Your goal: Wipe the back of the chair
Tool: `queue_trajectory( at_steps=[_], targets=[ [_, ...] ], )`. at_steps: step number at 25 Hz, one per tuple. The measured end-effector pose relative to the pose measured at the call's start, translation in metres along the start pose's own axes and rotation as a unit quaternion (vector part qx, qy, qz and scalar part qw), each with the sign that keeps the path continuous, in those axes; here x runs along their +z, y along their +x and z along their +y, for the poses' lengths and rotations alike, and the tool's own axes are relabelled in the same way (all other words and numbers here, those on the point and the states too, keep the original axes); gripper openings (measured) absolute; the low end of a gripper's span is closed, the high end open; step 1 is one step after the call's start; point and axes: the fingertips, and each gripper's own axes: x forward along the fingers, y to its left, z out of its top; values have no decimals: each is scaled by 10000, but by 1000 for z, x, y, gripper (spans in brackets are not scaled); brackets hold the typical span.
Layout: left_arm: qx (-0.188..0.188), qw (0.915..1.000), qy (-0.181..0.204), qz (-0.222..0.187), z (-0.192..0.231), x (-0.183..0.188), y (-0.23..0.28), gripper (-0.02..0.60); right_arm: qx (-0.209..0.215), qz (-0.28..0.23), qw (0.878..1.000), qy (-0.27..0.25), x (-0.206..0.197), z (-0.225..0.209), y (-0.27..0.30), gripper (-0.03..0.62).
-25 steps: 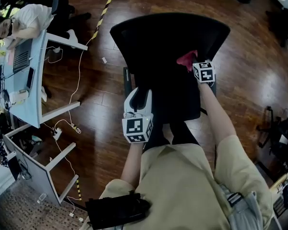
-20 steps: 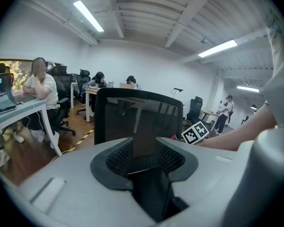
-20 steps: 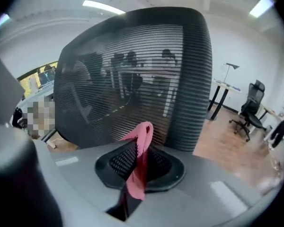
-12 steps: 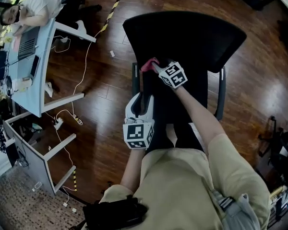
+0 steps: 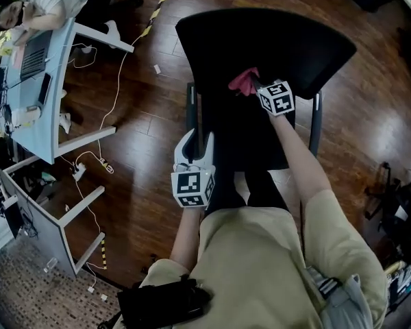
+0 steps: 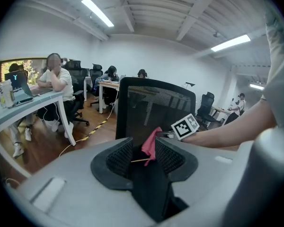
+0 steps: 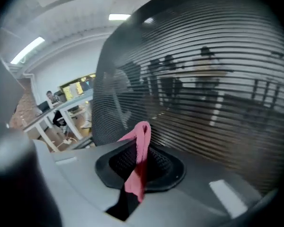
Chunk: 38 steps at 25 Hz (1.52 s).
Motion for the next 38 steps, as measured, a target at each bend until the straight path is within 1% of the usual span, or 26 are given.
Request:
queue_trajectory(
  at_steps=[2,4,5,7,8,9,10,11,12,13,14,15,16,18,20,22,23,24,26,28,30,32,34,36,37,38],
  targets=[
    [-188,9998,60,-13,-9,3,13,140,-789,201,9962,304,-28,-64,-46,25],
    [-396,9991,126,-40,-22,9,25,141,-1491,420,9860,611,-55,-116,-93,26],
    [-482,9987,150,-52,-29,11,29,141,-1751,528,9806,698,-66,-132,-111,25],
    [-595,9980,189,-69,-40,15,36,141,-2089,692,9724,780,-78,-147,-131,25],
    [-628,9978,203,-74,-45,16,38,141,-2190,716,9692,872,-81,-148,-133,25],
    [-647,9977,208,-78,-49,16,40,141,-2186,668,9678,1057,-80,-145,-130,25],
    [-650,9976,208,-79,-51,15,40,141,-1970,524,9702,1309,-76,-134,-120,25],
    [-636,9977,207,-68,-52,14,38,141,-1490,296,9765,1531,-67,-113,-103,25],
    [-609,9979,214,-43,-52,12,35,141,-824,46,9835,1611,-55,-81,-81,25],
    [-577,9981,231,-9,-51,9,32,141,-128,-153,9885,1498,-41,-44,-58,25],
    [-540,9982,252,22,-48,7,28,141,474,-264,9910,1226,-27,-6,-35,25],
    [-491,9984,270,49,-42,5,25,141,936,-290,9913,883,-13,30,-12,25],
    [-423,9987,276,83,-35,2,21,140,1255,-267,9902,552,-2,64,12,25],
    [-253,9992,243,188,-18,-10,9,141,1574,-205,9873,59,15,121,52,25],
    [-84,9994,185,279,-6,-21,-2,141,1706,-140,9848,-284,24,157,77,23],
    [56,9994,111,308,3,-27,-9,141,1774,-105,9822,-615,27,171,85,23],
    [105,9994,71,316,5,-29,-12,140,1738,-116,9822,-707,25,169,84,23],
    [131,9994,33,323,6,-31,-13,140,1633,-119,9840,-700,21,158,81,23],
    [110,9994,-28,319,5,-34,-11,140,1222,-70,9915,-437,9,114,68,25],
    [27,9996,-57,285,1,-33,-5,140,600,73,9980,-162,-6,51,43,25],
    [-89,9997,-76,229,-7,-30,3,140,-210,376,9991,1,-30,-19,2,25],
    [-213,9996,-85,148,-17,-22,10,141,-1036,725,9917,215,-59,-84,-49,25],
    [-333,9994,-62,60,-28,-13,15,140,-1686,1070,9794,305,-84,-127,-94,25],
    [-424,9991,-41,-27,-36,-4,19,140,-2213,1313,9657,348,-96,-146,-120,23],
    [-443,9990,-44,-58,-38,-1,20,140,-2443,1327,9591,534,-98,-149,-126,23],
    [-445,9990,-57,-79,-38,0,19,140,-2588,1256,9540,841,-100,-148,-126,23]
  ],
)
